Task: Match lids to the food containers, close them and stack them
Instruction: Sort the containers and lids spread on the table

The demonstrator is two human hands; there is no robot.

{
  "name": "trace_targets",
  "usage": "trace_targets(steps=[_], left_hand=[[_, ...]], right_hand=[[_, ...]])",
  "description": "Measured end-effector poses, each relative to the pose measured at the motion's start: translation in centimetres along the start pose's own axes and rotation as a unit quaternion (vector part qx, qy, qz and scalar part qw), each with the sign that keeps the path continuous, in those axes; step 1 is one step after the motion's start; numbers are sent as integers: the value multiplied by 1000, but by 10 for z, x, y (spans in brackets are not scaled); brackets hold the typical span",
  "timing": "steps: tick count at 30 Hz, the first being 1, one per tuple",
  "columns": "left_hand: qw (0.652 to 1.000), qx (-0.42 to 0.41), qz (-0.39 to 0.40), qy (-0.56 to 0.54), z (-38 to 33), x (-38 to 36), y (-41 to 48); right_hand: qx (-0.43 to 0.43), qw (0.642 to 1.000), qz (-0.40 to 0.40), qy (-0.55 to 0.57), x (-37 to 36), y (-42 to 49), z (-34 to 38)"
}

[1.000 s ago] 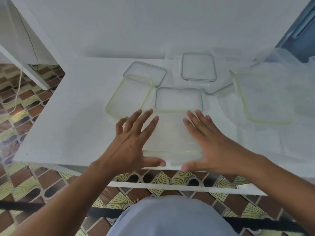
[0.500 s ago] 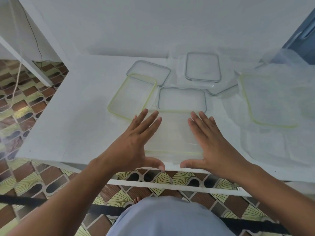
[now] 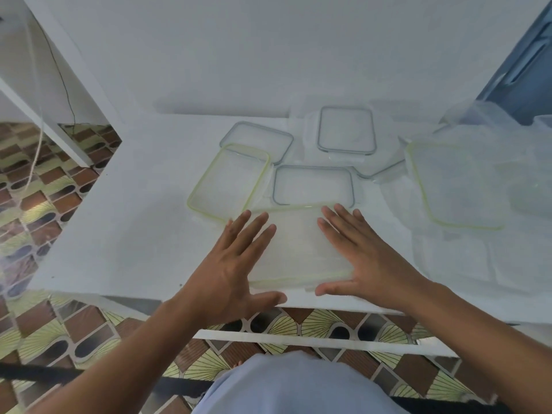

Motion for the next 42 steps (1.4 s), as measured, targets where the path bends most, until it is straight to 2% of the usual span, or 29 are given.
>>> trace_targets(steps=[8,12,19,23,26,28,30,32,38,42], left_hand=[[998,3,-11,54,-20,3,-36],[997,-18,-10,81,-31,6,-47],[996,-35,-25,76,-50,3,-42],[997,10,-11,70,-48,5,-32],[995,39,36,84,-37,4,-28],[992,33,68,97,-31,4,-25],[990,22,88,105,-27,2,-23],[990,11,87,107,-26,1,-21],[999,-21,1,44,-25,-15,-20],[999,-27,10,25,-20,-13,-20]], right_hand=[[75,996,33,24,32,14,-28],[66,997,8,48,47,24,-43],[50,998,36,17,51,42,-57],[34,999,17,20,43,26,-34],[29,995,84,50,39,-3,11],[23,993,120,2,30,-15,33],[16,993,109,-38,19,-19,41],[8,996,80,-30,9,-19,41],[0,999,-7,-47,-18,-15,37],[-2,998,-20,-61,-17,-18,37]])
Point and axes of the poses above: each hand's wrist, its own y-axis towards the middle knuckle, its own x-axis out of the back of the hand, z = x × y, the point moved 1 cm from there along y, towards the middle knuckle, and after that the axes turned 5 degrees about z, right-handed, at the moved point
